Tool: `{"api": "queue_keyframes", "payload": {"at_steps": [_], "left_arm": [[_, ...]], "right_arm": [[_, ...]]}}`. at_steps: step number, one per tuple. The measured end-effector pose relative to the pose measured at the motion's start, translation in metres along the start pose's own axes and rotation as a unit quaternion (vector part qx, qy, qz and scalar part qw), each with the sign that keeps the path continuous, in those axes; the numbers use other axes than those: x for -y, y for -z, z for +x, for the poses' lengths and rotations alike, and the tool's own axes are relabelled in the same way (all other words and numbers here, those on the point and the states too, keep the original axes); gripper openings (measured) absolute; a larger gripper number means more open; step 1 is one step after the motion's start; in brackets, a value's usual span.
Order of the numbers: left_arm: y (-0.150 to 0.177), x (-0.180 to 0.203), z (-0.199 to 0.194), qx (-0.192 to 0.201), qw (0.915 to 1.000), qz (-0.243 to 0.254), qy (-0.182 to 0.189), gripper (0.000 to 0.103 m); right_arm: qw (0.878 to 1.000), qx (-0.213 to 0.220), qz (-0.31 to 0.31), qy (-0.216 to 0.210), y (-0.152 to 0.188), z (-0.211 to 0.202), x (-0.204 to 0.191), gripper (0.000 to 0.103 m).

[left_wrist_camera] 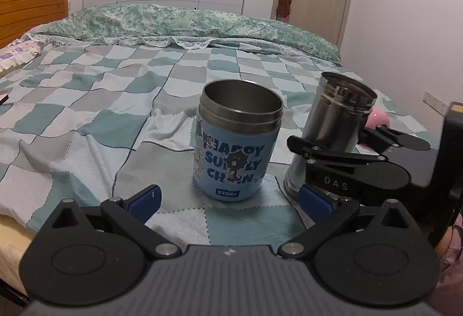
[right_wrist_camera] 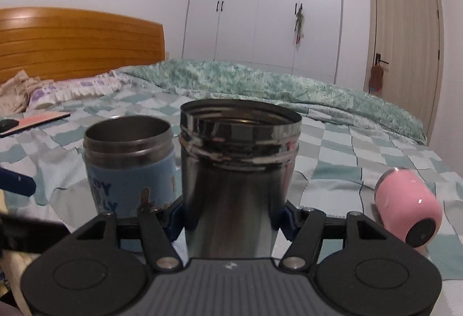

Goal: Flip cup upright

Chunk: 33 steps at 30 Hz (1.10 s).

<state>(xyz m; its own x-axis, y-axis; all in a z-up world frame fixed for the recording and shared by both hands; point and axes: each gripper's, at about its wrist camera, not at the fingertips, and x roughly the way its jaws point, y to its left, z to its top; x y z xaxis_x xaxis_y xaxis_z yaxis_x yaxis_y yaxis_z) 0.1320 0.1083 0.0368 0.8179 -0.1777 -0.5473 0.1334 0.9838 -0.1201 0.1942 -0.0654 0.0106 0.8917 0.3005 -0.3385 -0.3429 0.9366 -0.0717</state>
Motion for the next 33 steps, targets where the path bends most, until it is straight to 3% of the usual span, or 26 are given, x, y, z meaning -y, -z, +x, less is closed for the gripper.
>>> {"api": "queue_keyframes", "payload": {"at_steps": [11, 12, 14, 18, 22, 33], "left_arm": [[0.007, 0.003, -0.004, 0.0, 0.9999, -0.004, -0.017, 0.103], [0.007, 0.004, -0.005, 0.002, 0.9998, -0.003, -0.019, 0.103], [0.006, 0.006, -0.009, 0.009, 0.9997, -0.002, -0.023, 0.103], [0.007, 0.013, -0.018, 0.021, 0.9995, 0.001, -0.023, 0.103], [0.009, 0.025, -0.032, 0.044, 0.9989, 0.005, -0.018, 0.103], [0.016, 0.069, -0.074, 0.142, 0.9895, 0.007, -0.026, 0.103]], "right_arm": [[1.0, 0.001, 0.021, -0.021, 0.0, -0.007, 0.009, 0.064], [0.999, 0.003, 0.026, -0.023, -0.002, -0.009, 0.01, 0.067], [0.999, 0.013, 0.03, -0.022, -0.004, -0.015, 0.013, 0.086], [0.998, 0.034, 0.036, -0.033, -0.007, -0.034, 0.02, 0.091], [0.997, 0.06, 0.036, -0.043, -0.006, -0.062, 0.029, 0.103], [0.994, 0.097, 0.038, -0.021, 0.006, -0.153, 0.069, 0.103]]}}
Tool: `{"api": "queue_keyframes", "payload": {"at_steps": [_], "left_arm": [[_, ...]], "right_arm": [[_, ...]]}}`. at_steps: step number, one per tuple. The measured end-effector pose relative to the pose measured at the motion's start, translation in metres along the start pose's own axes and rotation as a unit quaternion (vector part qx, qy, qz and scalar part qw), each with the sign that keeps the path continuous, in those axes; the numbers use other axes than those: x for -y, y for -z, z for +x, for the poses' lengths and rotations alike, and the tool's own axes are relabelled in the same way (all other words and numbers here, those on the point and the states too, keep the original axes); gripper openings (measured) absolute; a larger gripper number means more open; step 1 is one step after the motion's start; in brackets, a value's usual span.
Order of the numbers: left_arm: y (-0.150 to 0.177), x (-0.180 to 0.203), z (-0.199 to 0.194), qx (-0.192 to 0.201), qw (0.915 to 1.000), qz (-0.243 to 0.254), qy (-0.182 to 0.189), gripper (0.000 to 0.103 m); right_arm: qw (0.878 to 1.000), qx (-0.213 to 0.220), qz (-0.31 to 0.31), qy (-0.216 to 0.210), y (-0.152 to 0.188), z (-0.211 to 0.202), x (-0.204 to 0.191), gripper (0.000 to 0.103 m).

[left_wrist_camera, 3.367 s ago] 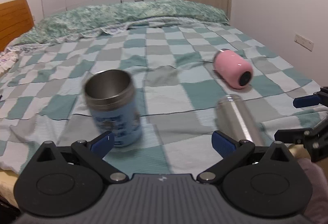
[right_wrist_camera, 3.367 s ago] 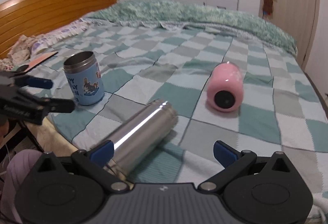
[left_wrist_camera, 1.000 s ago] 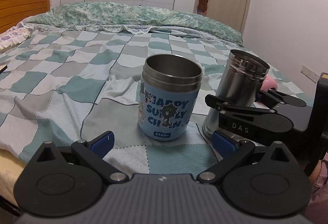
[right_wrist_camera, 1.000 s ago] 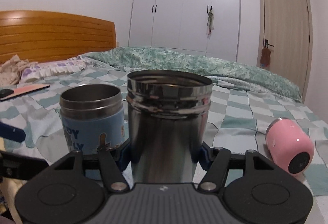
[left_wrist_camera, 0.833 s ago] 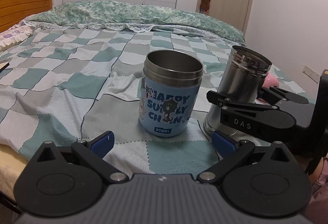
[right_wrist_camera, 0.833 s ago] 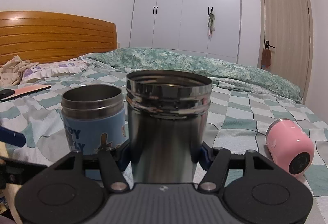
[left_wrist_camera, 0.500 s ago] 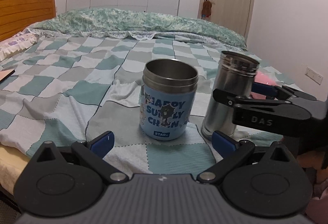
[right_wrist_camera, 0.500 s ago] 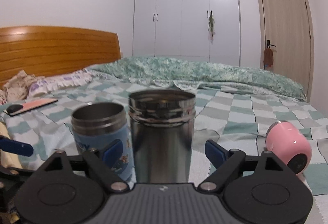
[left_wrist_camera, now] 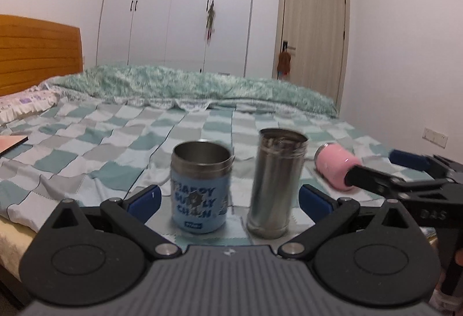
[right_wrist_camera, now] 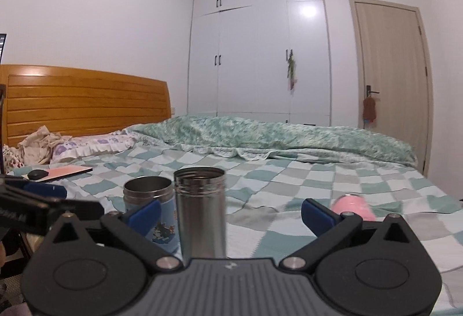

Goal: Flip cup upright

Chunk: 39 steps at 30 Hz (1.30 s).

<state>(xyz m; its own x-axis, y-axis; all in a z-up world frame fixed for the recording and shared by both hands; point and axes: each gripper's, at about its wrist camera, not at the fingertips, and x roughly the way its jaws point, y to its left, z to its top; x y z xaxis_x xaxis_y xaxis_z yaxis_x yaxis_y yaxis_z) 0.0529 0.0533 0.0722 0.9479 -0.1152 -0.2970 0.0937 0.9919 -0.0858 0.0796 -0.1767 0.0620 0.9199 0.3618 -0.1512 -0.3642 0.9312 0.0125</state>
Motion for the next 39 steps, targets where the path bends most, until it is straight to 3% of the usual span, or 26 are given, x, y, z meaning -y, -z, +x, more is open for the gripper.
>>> {"api": "queue_keyframes", "payload": {"at_steps": [5, 14, 19, 29, 39], "left_arm": [[0.011, 0.022, -0.02, 0.064, 0.9976, 0.02, -0.015, 0.103], [0.046, 0.05, -0.026, 0.075, 0.9963, 0.038, -0.022, 0.103], [0.068, 0.061, -0.027, 0.092, 0.9936, 0.059, -0.029, 0.103], [0.086, 0.061, -0.027, 0.126, 0.9897, 0.059, -0.033, 0.103], [0.093, 0.064, -0.028, 0.135, 0.9877, 0.071, -0.035, 0.103]], "right_arm": [[1.0, 0.004, -0.003, 0.02, 0.01, -0.038, 0.016, 0.103], [0.998, -0.005, -0.02, 0.052, 0.048, -0.081, 0.027, 0.103], [0.996, 0.012, -0.036, 0.077, 0.072, -0.098, 0.026, 0.103], [0.992, 0.057, -0.042, 0.101, 0.085, -0.105, 0.028, 0.103], [0.992, 0.051, -0.05, 0.105, 0.089, -0.1, 0.025, 0.103]]}}
